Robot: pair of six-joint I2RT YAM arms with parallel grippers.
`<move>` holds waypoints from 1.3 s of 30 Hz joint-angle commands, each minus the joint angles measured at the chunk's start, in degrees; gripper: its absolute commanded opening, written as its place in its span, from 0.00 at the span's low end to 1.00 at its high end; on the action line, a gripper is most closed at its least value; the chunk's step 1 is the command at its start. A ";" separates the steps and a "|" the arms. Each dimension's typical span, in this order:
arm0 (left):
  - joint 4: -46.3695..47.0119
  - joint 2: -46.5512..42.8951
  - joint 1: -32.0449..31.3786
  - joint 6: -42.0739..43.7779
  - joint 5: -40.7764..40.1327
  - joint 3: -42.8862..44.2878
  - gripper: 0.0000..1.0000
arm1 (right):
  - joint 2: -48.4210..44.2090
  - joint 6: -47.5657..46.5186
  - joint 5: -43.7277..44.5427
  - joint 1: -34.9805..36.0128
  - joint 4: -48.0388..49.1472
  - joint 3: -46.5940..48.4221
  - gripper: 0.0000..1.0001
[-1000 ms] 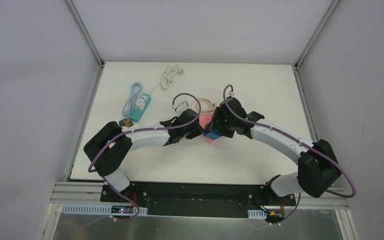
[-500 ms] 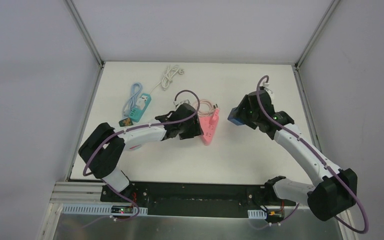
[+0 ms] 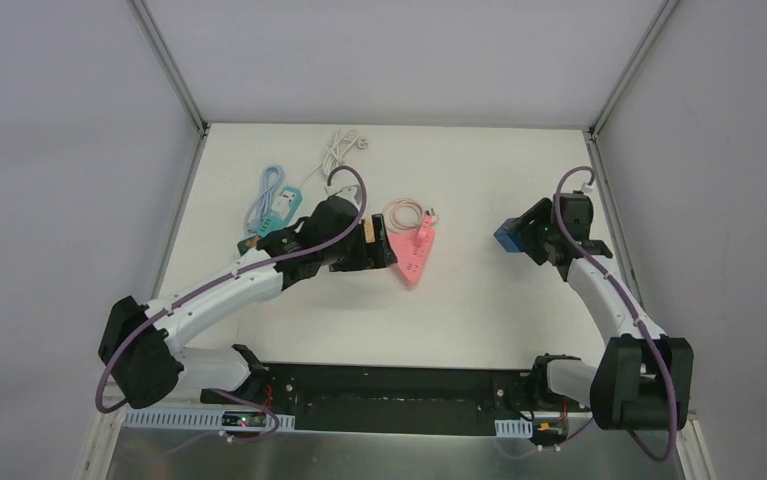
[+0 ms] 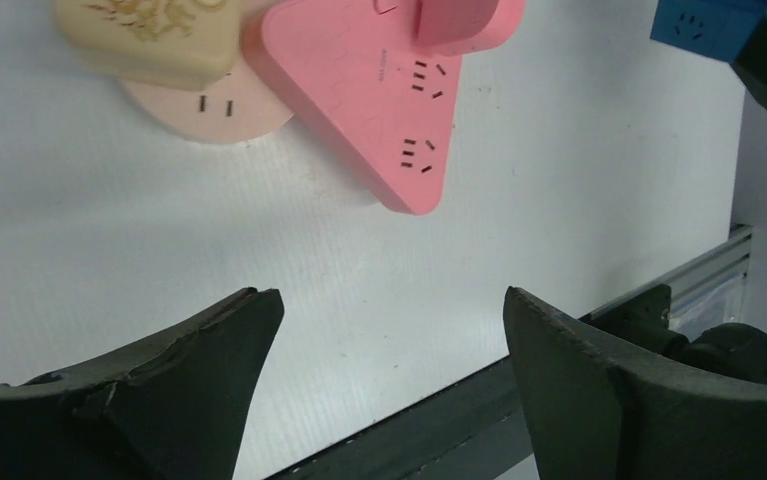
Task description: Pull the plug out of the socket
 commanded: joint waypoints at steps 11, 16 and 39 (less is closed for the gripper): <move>-11.60 -15.50 1.72 4.81 -16.05 -5.46 0.99 | 10.75 2.71 -14.87 -14.80 23.83 -7.31 0.54; -12.60 -17.34 2.34 4.64 -17.34 -5.85 0.99 | 7.46 1.62 -6.00 -14.93 19.69 -7.08 0.89; -9.18 -20.60 3.02 1.05 -19.17 -8.22 0.96 | -2.37 -5.89 -15.30 1.78 5.83 6.30 0.96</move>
